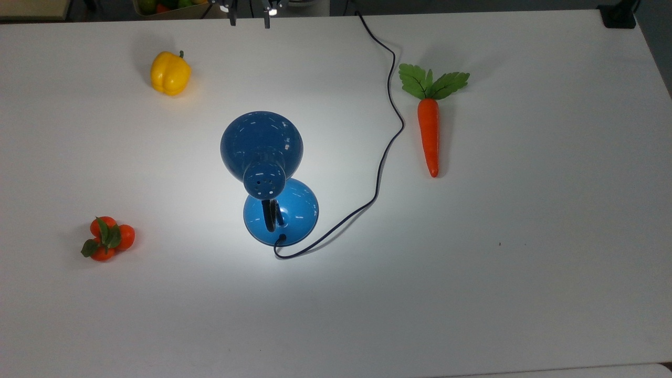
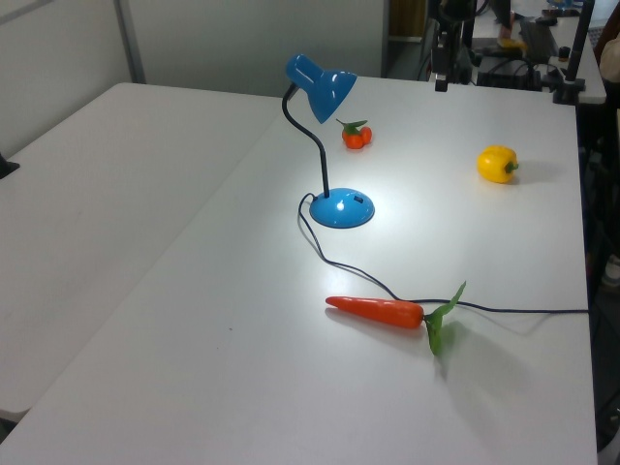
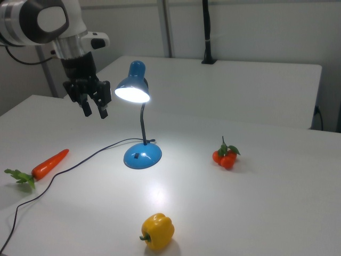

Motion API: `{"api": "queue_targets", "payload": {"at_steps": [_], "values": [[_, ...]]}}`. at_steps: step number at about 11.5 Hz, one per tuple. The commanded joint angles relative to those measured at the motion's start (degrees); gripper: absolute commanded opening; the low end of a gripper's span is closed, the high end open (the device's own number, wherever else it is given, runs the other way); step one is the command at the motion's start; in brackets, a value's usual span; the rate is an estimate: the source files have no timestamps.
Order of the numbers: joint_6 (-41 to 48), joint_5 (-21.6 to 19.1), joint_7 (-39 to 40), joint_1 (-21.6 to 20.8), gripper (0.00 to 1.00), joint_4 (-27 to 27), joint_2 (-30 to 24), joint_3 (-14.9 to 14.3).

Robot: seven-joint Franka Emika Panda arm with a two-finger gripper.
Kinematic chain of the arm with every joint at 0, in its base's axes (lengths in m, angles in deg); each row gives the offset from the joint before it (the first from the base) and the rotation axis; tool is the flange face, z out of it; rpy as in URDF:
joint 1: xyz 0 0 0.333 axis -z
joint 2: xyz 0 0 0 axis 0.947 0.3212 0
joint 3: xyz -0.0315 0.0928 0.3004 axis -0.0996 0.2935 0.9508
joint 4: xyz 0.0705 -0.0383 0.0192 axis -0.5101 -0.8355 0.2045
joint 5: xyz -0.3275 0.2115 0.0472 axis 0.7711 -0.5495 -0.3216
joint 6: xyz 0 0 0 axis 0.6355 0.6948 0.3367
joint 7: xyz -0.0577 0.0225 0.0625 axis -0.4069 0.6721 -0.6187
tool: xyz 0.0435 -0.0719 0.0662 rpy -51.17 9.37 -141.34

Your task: Turn on desk lamp

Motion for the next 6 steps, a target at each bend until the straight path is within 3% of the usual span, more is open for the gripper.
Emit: {"api": "queue_targets", "payload": {"at_steps": [1, 6], "values": [[3.2, -0.4, 1.3, 1.0, 1.00, 1.5, -1.1, -0.6], [3.3, -0.6, 1.3, 3.0, 1.00, 1.5, -2.3, -0.6]]}}
